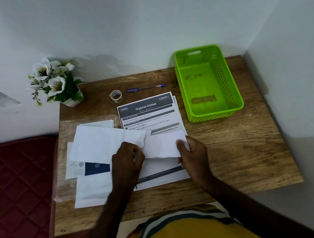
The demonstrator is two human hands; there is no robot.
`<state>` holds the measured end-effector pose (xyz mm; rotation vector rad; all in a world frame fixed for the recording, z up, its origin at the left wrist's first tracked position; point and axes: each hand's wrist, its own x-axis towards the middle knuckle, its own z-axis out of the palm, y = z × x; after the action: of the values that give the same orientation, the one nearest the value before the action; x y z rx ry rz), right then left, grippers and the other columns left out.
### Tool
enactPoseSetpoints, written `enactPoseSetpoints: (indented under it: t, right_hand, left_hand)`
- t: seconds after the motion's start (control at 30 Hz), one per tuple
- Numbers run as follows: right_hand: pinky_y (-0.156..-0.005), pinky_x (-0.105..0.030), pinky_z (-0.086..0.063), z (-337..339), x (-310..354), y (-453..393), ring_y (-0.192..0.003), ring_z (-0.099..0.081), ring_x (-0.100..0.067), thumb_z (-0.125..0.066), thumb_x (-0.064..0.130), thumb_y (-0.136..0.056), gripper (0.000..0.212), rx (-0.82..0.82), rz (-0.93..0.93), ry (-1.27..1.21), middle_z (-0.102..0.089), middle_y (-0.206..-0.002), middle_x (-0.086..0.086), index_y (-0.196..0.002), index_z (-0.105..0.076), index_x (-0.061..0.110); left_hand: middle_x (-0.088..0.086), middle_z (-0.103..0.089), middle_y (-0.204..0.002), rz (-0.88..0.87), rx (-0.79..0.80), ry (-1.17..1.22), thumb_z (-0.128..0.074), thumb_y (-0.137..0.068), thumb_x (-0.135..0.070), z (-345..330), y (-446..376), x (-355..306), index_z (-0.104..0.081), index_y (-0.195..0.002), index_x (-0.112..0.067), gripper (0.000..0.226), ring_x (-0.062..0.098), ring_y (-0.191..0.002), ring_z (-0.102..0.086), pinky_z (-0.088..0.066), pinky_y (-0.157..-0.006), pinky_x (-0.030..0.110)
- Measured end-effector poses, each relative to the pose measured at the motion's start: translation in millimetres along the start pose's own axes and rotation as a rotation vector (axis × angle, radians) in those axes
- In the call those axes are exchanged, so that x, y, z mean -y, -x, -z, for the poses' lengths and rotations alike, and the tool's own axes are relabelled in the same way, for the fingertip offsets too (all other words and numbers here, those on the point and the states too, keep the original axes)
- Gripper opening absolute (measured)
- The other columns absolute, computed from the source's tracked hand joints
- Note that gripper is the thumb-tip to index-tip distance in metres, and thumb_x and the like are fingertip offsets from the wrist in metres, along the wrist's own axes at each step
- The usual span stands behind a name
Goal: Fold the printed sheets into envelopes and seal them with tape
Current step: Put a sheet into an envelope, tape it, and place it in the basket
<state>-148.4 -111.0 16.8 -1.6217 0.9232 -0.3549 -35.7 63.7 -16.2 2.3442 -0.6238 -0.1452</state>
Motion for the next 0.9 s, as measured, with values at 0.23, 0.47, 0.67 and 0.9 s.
enactPoseSetpoints:
  t: [0.23,0.47,0.67,0.9]
  right_hand:
    - [-0.041,-0.034,-0.054,-1.9,-15.4,9.6,-0.052,-0.068,-0.021,-0.063,0.025,-0.100,0.016,0.035,-0.125,0.056,-0.072,-0.077,-0.006,-0.093,-0.070,0.013]
    - [-0.052,-0.038,-0.055,-14.6,-4.3,-1.1,-0.061,-0.068,-0.035,-0.065,0.017,-0.097,0.017,-0.010,-0.081,0.092,-0.071,-0.072,-0.010,-0.086,-0.072,0.007]
    - [-0.065,-0.051,-0.056,-39.5,9.8,-8.6,-0.064,-0.067,-0.034,-0.065,0.026,-0.094,0.027,0.151,-0.078,0.210,-0.068,-0.067,-0.011,-0.078,-0.071,0.005]
    - [-0.068,-0.035,-0.055,-33.7,12.9,-11.6,-0.071,-0.068,-0.012,-0.070,0.026,-0.086,0.012,0.065,-0.042,0.311,-0.073,-0.073,0.007,-0.081,-0.077,0.017]
  left_hand:
    - [-0.007,-0.058,-0.087,0.018,-0.004,-0.053,-0.061,-0.091,-0.026,-2.8,0.5,-1.2,-0.060,-0.087,-0.021,0.006,0.013,-0.074,-0.055,-0.034,-0.070,0.033]
    - [-0.005,-0.058,-0.088,0.023,0.011,-0.028,-0.069,-0.092,-0.015,-3.5,-0.4,-7.3,-0.061,-0.087,-0.018,0.010,0.015,-0.075,-0.057,-0.040,-0.072,0.039]
    - [0.001,-0.061,-0.089,0.034,0.011,0.034,-0.071,-0.092,-0.014,-3.3,-1.0,-13.0,-0.063,-0.089,-0.013,0.008,0.019,-0.076,-0.060,-0.052,-0.072,0.050]
    - [-0.005,-0.059,-0.089,0.010,0.043,0.020,-0.071,-0.091,-0.015,2.2,-5.0,-13.8,-0.061,-0.087,-0.017,0.012,0.014,-0.074,-0.058,-0.049,-0.071,0.049]
